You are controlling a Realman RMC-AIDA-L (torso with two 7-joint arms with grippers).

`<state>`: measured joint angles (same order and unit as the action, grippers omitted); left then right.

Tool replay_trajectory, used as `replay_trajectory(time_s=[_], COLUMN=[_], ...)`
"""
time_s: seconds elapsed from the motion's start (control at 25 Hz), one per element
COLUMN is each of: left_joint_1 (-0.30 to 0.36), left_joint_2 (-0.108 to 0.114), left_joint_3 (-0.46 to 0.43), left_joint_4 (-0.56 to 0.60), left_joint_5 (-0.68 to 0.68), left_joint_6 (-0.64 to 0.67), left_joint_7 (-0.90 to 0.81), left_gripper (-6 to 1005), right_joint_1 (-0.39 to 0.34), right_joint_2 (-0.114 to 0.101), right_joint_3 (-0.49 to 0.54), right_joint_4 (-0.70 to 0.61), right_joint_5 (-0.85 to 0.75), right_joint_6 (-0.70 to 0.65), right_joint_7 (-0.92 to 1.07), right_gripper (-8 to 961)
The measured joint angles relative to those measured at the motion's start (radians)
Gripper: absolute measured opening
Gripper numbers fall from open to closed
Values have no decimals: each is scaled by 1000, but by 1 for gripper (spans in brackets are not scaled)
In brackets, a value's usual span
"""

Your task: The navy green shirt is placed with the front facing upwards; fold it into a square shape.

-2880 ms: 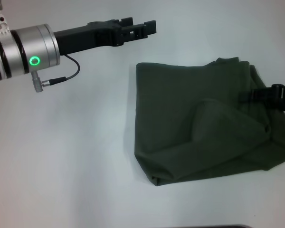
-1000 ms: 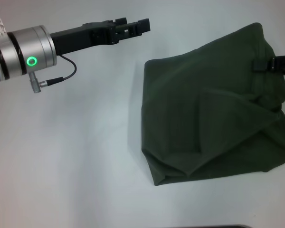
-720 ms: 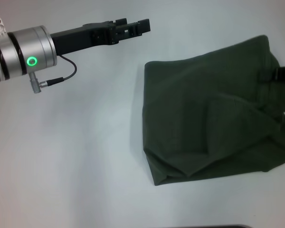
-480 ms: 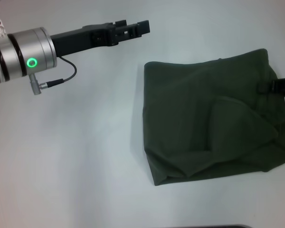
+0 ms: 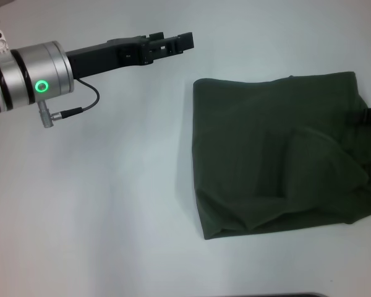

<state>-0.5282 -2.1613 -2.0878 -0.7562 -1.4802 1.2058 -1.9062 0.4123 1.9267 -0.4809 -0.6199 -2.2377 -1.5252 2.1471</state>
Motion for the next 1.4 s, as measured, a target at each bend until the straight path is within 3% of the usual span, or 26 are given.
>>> replay_trajectory(time_s=[0.28,0.44,0.64,0.88,1.04,1.32,1.4], left_joint_1=[5,5,5,9,10,11,10], left_joint_2=[0,0,0,0,0,-2,-2], left_joint_3=[0,0,0,-1,-3,-3,-3], left_joint_4=[2,6,8,8,9,17,21], left_joint_5=[0,0,-1,-7,-8,-6,-4], left_joint_6=[-1,-2,-2,-2,-5,-25,-26], left_joint_7=[8,9,13,32,40,46,47], left_gripper=[874,874,874,874,874,874,874], right_joint_1=[-11,-12,4,30,32,31,32], right_joint_2=[1,-10,-13,8,14,3,3], right_joint_3=[130,168,166,108,62,3,2], right_joint_4=[-16,-40,-54,-41,-17,36,38], right_joint_5=[17,61,112,97,95,76,62], right_joint_6=[-12,-61,-134,-131,-104,3,31], right_joint_7=[-59,-60,-54,-50,-43,-39,-36], right_gripper=[386,550,760,868,787,646,388])
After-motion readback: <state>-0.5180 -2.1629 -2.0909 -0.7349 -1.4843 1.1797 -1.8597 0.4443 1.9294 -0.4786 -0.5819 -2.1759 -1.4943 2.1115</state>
